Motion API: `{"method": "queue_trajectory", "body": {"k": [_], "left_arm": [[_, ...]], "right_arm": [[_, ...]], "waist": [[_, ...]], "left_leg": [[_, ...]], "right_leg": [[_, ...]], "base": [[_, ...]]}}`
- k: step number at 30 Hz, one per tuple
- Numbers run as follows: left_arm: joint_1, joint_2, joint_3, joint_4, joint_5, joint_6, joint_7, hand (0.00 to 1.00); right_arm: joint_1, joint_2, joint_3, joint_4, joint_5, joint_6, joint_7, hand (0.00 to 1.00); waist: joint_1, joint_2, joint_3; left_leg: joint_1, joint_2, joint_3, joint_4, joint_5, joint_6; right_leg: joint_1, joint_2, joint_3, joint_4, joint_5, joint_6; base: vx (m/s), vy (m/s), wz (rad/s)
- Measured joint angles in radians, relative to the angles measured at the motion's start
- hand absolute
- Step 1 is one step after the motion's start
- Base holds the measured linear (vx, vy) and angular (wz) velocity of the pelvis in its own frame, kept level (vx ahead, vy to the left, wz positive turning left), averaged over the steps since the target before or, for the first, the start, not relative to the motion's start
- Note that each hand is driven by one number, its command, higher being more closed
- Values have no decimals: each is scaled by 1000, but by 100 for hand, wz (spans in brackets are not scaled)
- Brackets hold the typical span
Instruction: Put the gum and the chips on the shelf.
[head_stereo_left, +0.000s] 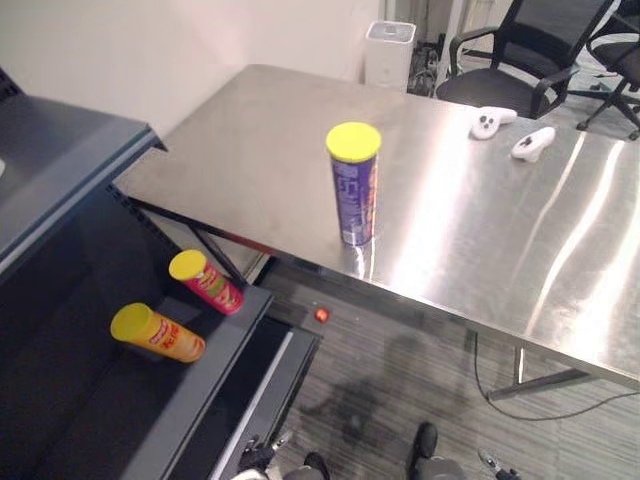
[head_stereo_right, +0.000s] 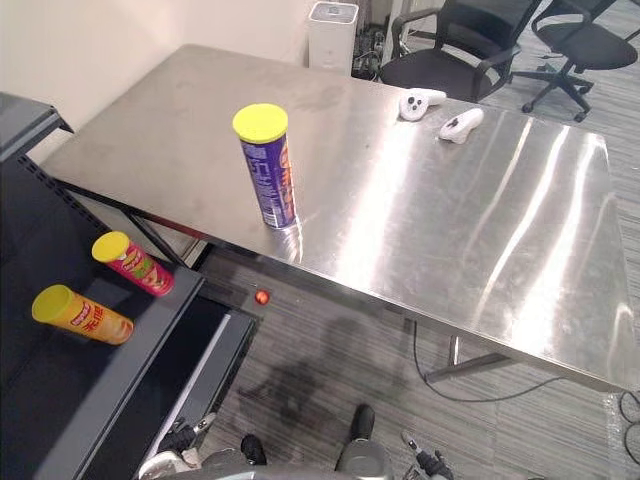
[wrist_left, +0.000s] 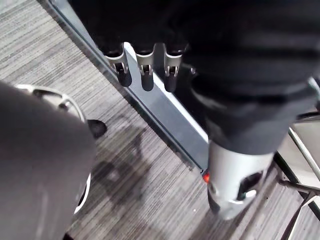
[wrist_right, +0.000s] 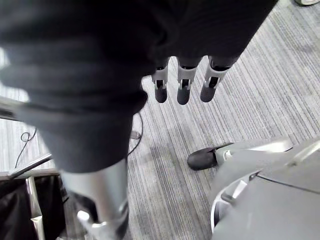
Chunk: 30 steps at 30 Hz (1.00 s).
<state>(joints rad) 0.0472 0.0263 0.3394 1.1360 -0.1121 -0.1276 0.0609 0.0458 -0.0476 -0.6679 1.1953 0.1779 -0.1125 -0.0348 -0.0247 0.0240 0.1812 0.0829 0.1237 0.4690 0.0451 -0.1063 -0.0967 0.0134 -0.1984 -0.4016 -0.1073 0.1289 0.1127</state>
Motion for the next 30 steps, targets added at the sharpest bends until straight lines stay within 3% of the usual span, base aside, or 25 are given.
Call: {"method": "queue_trajectory", "body": {"k": [5,13,16,21,23,26,30], "left_arm": [[2,-2,-4,12,9,0,-12,0],[9,0,12,11,19,0,-30,0],[24,2,22,9,19,0,-31,0],[38,19,57,17,19,5,-30,0],[42,23,60,17,19,5,-28,0],[46,27,60,18,19,5,-25,0],[57,27,53,17,19,5,-23,0]], "right_arm": [[-1,11,-54,-1,25,1,3,0],[1,10,-187,0,113,3,1,0],[4,2,-309,0,182,3,-1,0],[-7,-101,-520,39,296,0,-29,0],[-18,-143,-543,35,315,-6,-54,0],[-43,-166,-529,-52,315,-22,-90,0],[-56,-177,-472,-347,311,-60,-173,0]], "waist": [[0,21,-11],[1,4,-27],[1,-7,-57],[-4,-22,-94],[-7,-26,-102],[-27,-36,-108],[-33,-50,-129]], "left_leg": [[31,-17,6,-26,-2,1],[60,-16,12,-27,-14,2],[61,-16,11,-27,-19,0],[59,-22,11,-38,-20,0],[60,-25,11,-41,-20,0],[59,-27,10,-42,-20,1],[58,-29,11,-44,-21,2]], "right_leg": [[14,-5,6,0,1,3],[32,1,21,0,1,2],[31,1,22,-1,-1,-2],[31,0,22,0,1,3],[30,-2,22,0,1,3],[28,-3,23,0,1,3],[22,-3,25,0,1,3]], "base": [[40,41,-4],[-31,-14,-6],[-24,-8,-2],[0,0,0],[0,0,0],[0,0,0],[0,0,0]]}}
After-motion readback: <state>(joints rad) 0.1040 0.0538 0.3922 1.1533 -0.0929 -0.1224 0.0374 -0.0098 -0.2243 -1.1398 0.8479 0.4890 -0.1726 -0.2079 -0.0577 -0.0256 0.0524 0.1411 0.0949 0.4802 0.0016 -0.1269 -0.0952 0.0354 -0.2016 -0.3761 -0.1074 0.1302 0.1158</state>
